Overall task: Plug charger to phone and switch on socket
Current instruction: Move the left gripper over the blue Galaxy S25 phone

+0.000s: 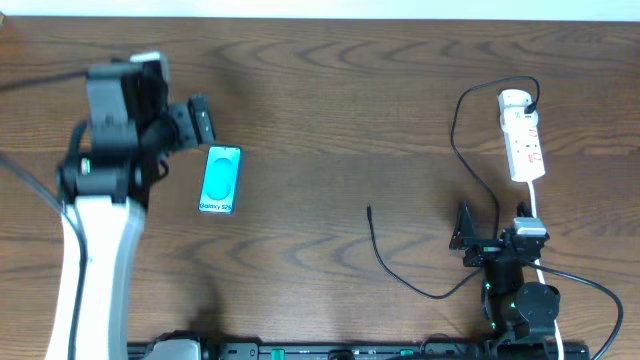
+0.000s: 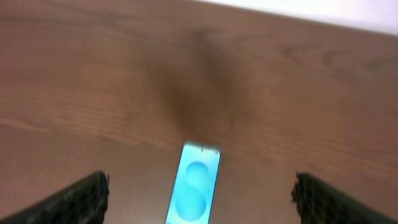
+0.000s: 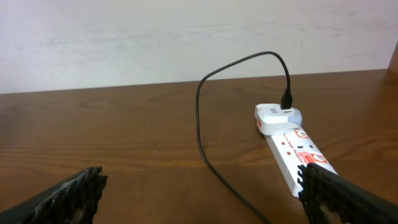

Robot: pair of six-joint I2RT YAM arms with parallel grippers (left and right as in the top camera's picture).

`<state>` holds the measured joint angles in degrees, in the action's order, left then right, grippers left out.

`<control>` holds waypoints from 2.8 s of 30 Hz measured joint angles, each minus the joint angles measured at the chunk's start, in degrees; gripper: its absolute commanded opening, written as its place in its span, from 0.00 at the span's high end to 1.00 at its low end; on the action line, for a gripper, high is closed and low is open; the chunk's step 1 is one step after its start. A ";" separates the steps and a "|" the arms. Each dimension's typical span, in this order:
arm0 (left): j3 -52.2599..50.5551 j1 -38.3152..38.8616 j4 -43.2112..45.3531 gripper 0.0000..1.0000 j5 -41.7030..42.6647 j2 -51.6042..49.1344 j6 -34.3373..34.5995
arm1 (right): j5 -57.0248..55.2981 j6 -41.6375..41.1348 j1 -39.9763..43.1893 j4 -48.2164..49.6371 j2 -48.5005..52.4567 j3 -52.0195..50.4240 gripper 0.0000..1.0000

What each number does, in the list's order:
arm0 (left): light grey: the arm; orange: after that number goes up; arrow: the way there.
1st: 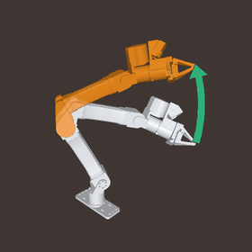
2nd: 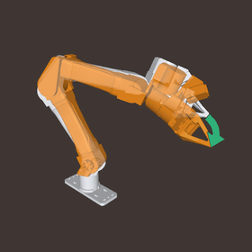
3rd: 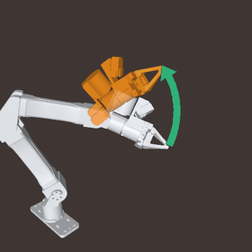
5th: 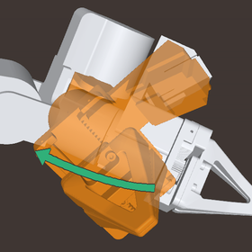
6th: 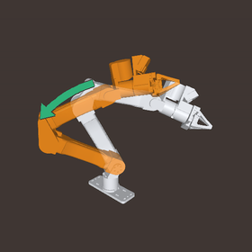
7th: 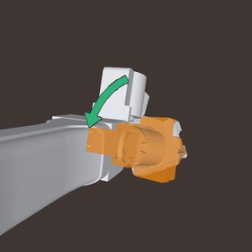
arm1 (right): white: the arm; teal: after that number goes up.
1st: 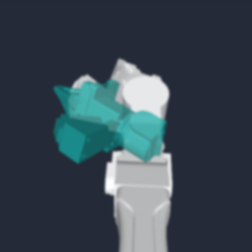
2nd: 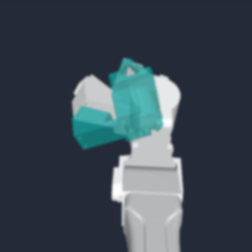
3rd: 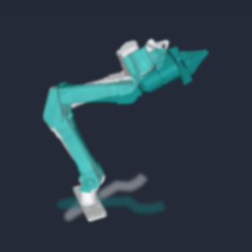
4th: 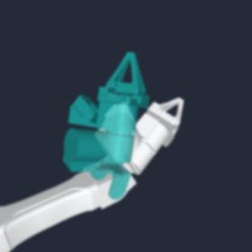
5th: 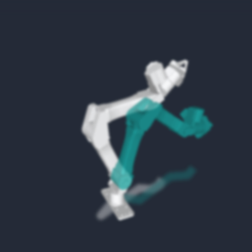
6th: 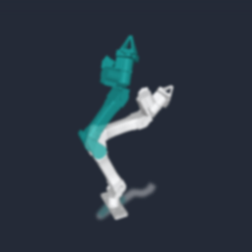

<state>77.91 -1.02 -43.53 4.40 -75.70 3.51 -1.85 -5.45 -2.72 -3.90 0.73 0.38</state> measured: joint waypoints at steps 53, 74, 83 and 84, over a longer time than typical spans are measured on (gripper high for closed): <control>1.66 0.00 -7.80 0.02 3.21 -33.83 -3.39 | 0.02 0.00 0.00 -0.02 -0.04 0.00 0.01; -5.55 0.00 -2.01 0.02 3.21 -33.88 -3.58 | 0.02 0.00 0.00 -0.02 -0.04 0.00 0.01; -8.20 0.00 0.66 0.02 3.21 -33.88 -5.53 | 0.02 0.00 0.00 -0.02 -0.04 0.00 0.01; -8.20 0.00 0.90 0.02 3.21 -33.88 -5.97 | 0.02 0.00 0.00 -0.02 -0.04 0.00 0.01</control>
<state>69.71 -1.02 -42.63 7.62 -109.58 -2.46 -1.83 -5.45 -2.72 -3.92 0.69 0.38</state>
